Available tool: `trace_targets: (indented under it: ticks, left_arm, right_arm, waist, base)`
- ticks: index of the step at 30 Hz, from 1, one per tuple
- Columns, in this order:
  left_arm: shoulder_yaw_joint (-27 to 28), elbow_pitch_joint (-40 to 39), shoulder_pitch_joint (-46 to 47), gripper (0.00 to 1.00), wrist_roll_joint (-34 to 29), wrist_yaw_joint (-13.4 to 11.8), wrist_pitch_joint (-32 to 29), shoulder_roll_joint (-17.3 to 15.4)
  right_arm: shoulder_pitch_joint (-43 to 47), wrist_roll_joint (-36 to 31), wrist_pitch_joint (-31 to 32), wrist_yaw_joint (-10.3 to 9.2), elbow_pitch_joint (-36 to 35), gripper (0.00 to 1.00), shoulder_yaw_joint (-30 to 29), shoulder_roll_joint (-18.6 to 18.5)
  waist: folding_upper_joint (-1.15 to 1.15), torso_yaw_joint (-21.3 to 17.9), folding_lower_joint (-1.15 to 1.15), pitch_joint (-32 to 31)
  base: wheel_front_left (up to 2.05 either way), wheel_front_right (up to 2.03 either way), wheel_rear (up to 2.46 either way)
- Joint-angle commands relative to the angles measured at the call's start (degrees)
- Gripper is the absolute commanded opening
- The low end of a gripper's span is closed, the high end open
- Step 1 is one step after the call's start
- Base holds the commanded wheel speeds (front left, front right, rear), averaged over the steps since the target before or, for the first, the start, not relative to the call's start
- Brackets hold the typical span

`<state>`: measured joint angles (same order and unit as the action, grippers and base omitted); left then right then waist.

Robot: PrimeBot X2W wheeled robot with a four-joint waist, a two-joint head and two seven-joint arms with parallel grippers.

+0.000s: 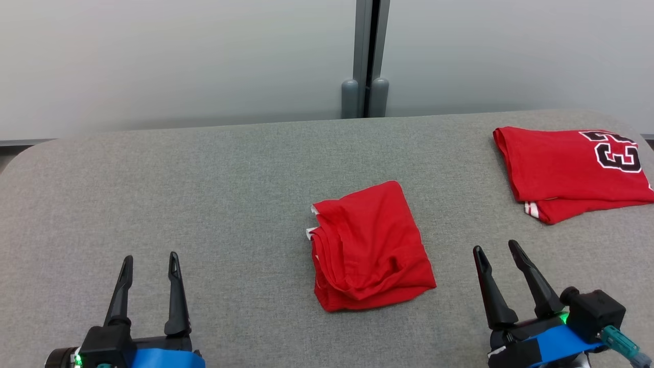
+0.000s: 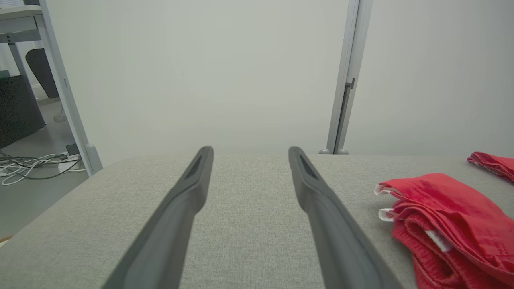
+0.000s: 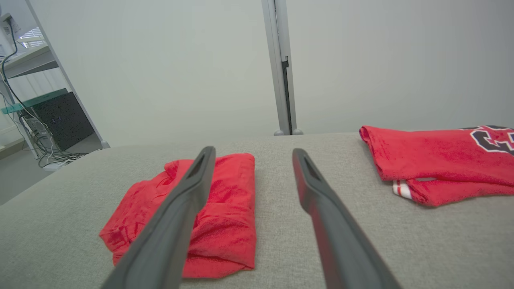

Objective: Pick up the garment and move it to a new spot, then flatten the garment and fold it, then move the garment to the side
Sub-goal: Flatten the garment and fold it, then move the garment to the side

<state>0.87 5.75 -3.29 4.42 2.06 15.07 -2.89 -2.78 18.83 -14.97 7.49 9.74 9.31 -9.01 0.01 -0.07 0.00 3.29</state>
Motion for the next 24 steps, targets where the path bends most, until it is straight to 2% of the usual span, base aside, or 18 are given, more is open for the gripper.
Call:
trace_targets:
  ticks: [1,11,24]
  left_arm:
    - [0.19,0.02,-0.8,1.0,-0.66,-0.28,0.12,0.01]
    - [0.74,1.17,-2.08,1.0,-1.94,-0.91,0.13,0.01]
    - [1.47,2.5,-2.38,1.0,-2.41,-0.23,0.13,0.01]
  right_arm:
    - [1.78,-0.89,-0.27,0.01,-0.89,1.0,-1.19,0.95]
    - [5.64,-3.28,-0.28,0.02,-2.11,1.0,-4.15,4.25]
    - [6.17,-4.37,-0.28,0.02,-1.12,1.0,-3.95,5.16]
  waist:
    - [-0.01,-0.4,0.0,-0.43]
    - [-0.01,-0.83,0.0,-1.44]
    - [-0.01,-0.7,0.0,-2.06]
  base:
    - [0.0,0.0,0.0]
    - [0.0,0.0,0.0]
    - [0.0,0.0,0.0]
